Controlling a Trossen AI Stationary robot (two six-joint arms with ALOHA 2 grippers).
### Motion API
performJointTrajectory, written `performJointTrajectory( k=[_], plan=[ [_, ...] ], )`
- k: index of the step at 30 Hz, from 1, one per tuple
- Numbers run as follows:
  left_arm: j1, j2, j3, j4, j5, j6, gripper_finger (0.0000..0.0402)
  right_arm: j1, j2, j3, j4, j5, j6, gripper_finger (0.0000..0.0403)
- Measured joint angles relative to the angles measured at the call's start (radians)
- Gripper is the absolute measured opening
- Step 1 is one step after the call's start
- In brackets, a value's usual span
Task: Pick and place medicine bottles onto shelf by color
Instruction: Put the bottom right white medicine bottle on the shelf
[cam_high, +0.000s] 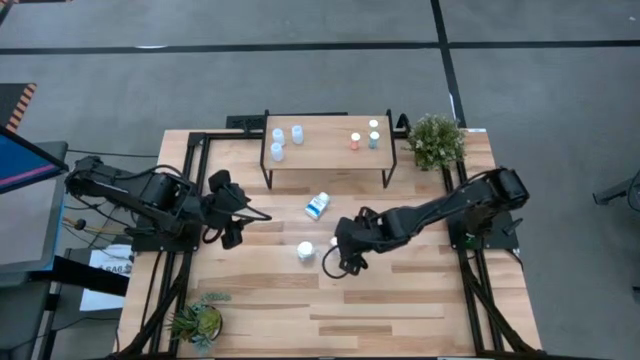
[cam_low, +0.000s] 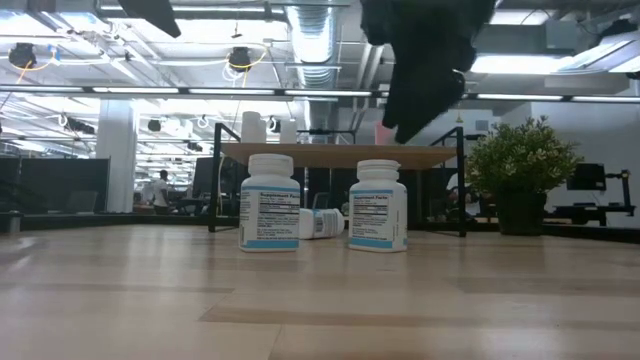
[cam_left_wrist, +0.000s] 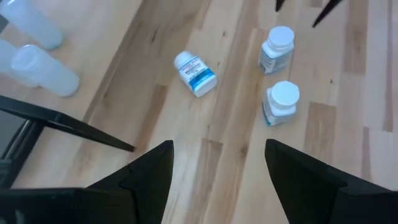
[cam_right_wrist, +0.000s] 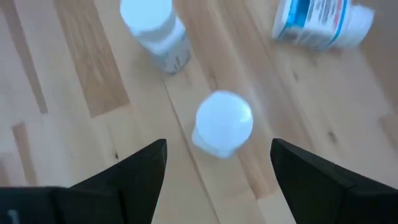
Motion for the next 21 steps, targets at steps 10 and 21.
performJointTrajectory(
  k=[10, 21],
  plan=[
    [0.000, 0.000, 0.000, 0.001, -0.016, 0.008, 0.0240, -0.021, 0.011, -0.052, 0.107, 0.004, 0.034, 0.0310],
    [0.000, 0.000, 0.000, -0.004, -0.018, 0.008, 0.0240, -0.030, 0.088, -0.067, 0.166, -0.029, -0.010, 0.0310]
  ],
)
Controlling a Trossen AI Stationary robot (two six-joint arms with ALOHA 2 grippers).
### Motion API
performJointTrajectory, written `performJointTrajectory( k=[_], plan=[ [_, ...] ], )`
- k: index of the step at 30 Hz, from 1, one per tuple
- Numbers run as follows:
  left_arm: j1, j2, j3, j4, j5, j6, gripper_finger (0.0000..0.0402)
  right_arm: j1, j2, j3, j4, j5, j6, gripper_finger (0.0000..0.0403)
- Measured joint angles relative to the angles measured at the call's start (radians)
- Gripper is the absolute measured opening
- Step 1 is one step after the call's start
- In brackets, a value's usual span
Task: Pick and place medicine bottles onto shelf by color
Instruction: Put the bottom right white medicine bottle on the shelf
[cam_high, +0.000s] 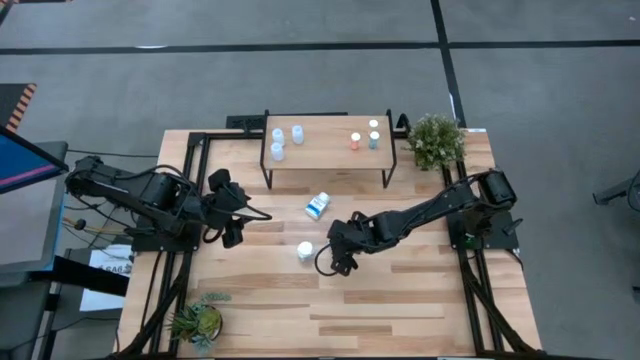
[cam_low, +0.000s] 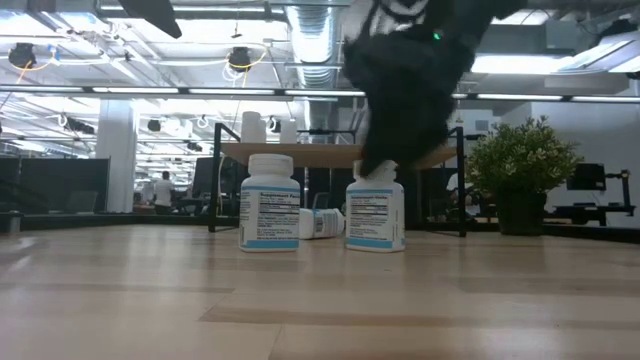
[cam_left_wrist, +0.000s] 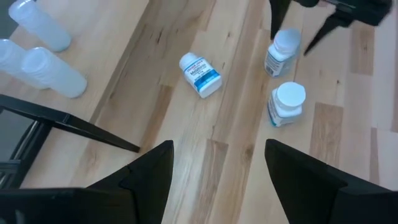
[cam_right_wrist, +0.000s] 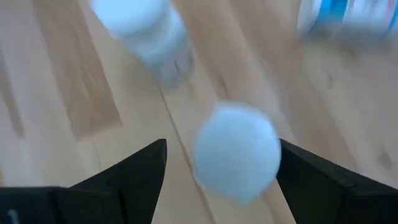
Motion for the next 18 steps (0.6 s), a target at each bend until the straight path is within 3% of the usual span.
performJointTrajectory(
  k=[11, 18],
  plan=[
    [0.000, 0.000, 0.000, -0.009, 0.000, -0.008, 0.0240, -0.041, 0.021, 0.008, 0.047, 0.005, -0.027, 0.0308],
    [0.000, 0.000, 0.000, -0.021, 0.000, -0.007, 0.0240, -0.053, 0.021, 0.008, 0.081, -0.010, -0.190, 0.0292]
  ],
)
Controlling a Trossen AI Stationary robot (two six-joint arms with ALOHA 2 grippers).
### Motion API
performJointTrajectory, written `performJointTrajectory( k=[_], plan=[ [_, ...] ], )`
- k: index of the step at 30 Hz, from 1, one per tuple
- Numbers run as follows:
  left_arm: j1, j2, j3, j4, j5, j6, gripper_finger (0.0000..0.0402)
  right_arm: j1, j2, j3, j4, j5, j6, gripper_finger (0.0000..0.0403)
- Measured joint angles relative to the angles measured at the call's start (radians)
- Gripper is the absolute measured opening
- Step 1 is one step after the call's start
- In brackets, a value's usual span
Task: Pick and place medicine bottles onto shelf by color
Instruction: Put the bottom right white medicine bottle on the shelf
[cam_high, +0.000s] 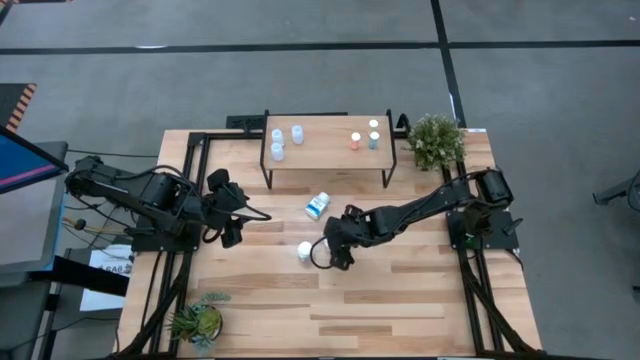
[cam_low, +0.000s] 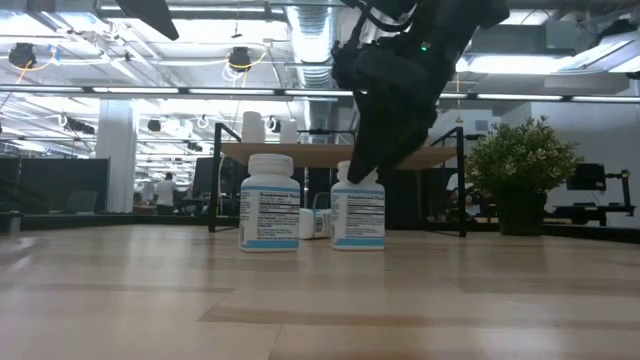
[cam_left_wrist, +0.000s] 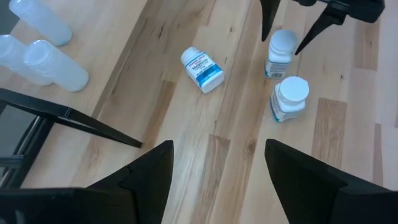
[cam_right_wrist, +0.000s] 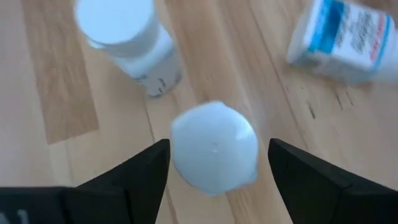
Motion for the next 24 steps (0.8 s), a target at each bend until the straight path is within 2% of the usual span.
performJointTrajectory(
  k=[8, 15, 24],
  plan=[
    [0.000, 0.000, 0.000, 0.000, 0.000, -0.001, 0.0240, -0.020, 0.000, 0.000, 0.046, -0.073, -0.146, 0.0291],
    [0.000, 0.000, 0.000, 0.000, 0.001, -0.001, 0.0240, -0.031, 0.000, -0.017, 0.044, -0.138, -0.178, 0.0291],
    [0.000, 0.000, 0.000, 0.000, 0.001, 0.000, 0.0240, -0.039, 0.000, -0.017, 0.064, -0.149, -0.178, 0.0281]
  ],
)
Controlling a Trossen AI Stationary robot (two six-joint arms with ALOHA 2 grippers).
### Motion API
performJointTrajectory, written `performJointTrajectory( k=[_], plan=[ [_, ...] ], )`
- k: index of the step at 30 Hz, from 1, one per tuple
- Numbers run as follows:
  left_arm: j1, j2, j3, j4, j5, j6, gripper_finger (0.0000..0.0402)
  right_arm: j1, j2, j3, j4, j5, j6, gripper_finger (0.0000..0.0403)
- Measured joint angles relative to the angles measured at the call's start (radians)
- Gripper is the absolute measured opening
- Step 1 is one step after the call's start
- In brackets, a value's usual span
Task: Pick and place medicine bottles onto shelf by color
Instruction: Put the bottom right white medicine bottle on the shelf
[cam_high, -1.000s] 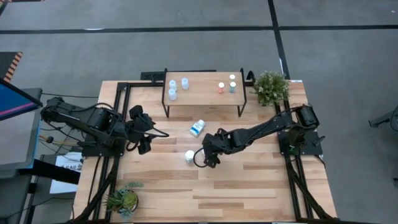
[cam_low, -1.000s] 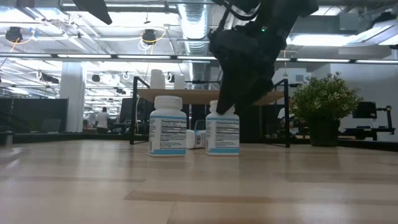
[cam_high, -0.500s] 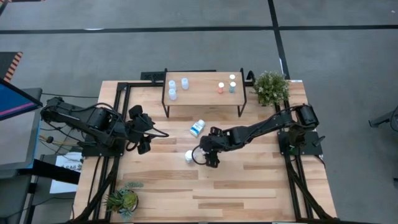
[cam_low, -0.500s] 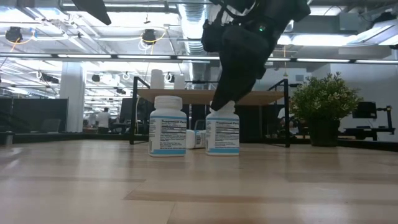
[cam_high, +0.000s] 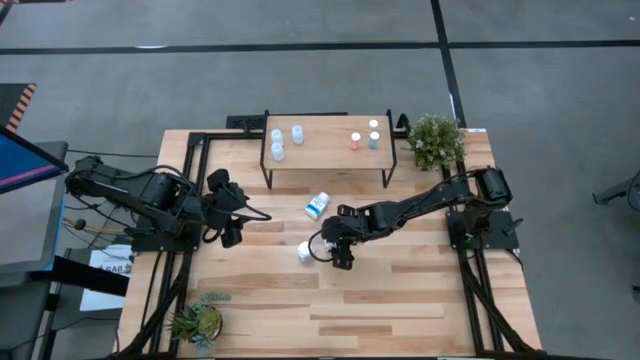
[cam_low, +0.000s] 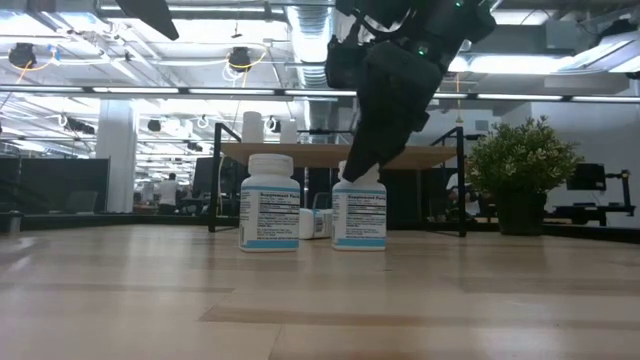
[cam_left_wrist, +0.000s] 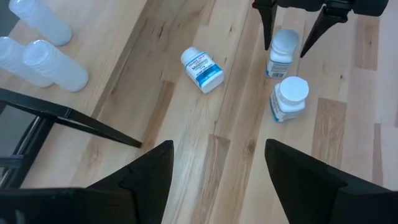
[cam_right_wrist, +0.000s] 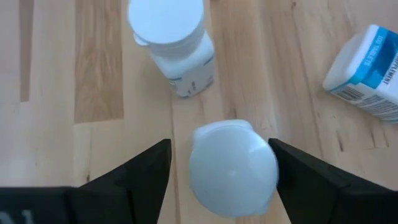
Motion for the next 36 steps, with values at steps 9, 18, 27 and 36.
performJointTrajectory(
  k=[9, 18, 27, 36],
  plan=[
    [0.000, 0.000, 0.000, 0.000, 0.000, 0.007, 0.0240, -0.013, -0.002, 0.003, -0.005, -0.025, 0.039, 0.0166],
    [0.000, 0.000, 0.000, -0.006, -0.001, 0.007, 0.0240, -0.081, -0.001, 0.292, -0.392, -0.049, 0.007, 0.0159],
    [0.000, 0.000, 0.000, -0.005, -0.001, 0.007, 0.0240, -0.259, -0.003, 0.616, -0.543, -0.048, -0.185, 0.0164],
    [0.000, 0.000, 0.000, -0.005, -0.001, 0.007, 0.0240, -0.458, -0.002, 0.658, -0.510, -0.047, -0.264, 0.0167]
  ],
)
